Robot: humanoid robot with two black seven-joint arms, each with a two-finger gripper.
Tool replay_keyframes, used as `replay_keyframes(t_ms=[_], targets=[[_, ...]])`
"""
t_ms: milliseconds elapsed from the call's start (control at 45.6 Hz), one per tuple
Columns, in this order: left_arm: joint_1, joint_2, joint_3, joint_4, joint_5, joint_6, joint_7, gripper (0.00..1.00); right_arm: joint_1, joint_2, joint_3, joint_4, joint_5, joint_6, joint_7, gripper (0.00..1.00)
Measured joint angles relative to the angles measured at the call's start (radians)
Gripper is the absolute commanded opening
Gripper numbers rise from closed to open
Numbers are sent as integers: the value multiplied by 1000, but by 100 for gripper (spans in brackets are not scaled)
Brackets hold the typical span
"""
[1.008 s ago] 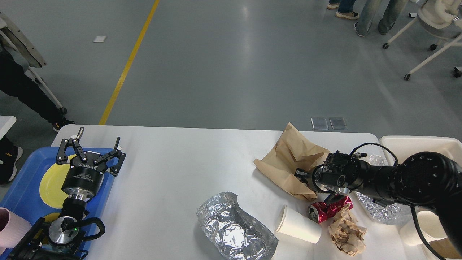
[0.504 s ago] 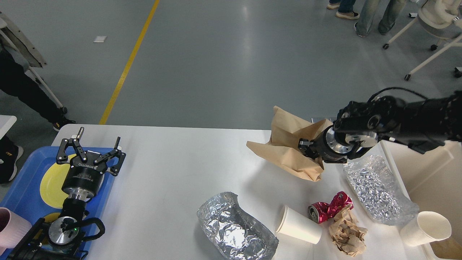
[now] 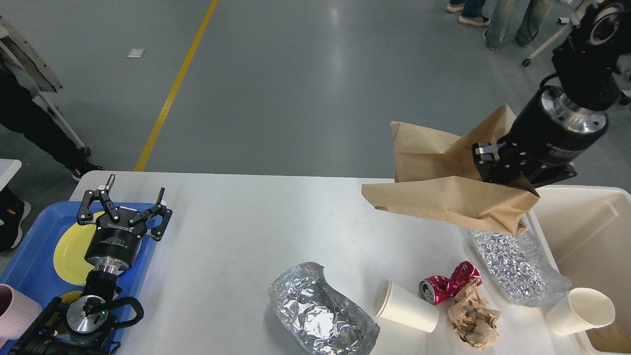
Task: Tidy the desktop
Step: 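Lift the paper bag and carry it into the white bin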
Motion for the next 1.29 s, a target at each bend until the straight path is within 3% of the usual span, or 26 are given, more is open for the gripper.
replay_keyframes(t_ms=[66, 175, 285, 614, 877, 1008, 1118, 1293], targets=[[0, 0, 0, 0, 0, 0, -1, 97, 68, -3, -65, 46, 2, 10, 68, 0], [0, 0, 0, 0, 0, 0, -1, 97, 139, 13, -182, 72, 0, 14, 226, 0], [0, 0, 0, 0, 0, 0, -1, 97, 162, 28, -251, 75, -5, 10, 277, 0], [0, 0, 0, 0, 0, 0, -1, 97, 139, -35, -422, -14, -11, -54, 281, 0], [0, 0, 0, 0, 0, 0, -1, 97, -108, -344, -480, -318, -16, -98, 253, 0], [0, 0, 0, 0, 0, 0, -1, 97, -274, -439, -454, -398, -14, -222, 250, 0], [0, 0, 0, 0, 0, 0, -2, 97, -455, -491, -413, -450, -3, -393, 249, 0], [0, 0, 0, 0, 0, 0, -3, 97, -896, -523, -124, -585, 21, -619, 249, 0]])
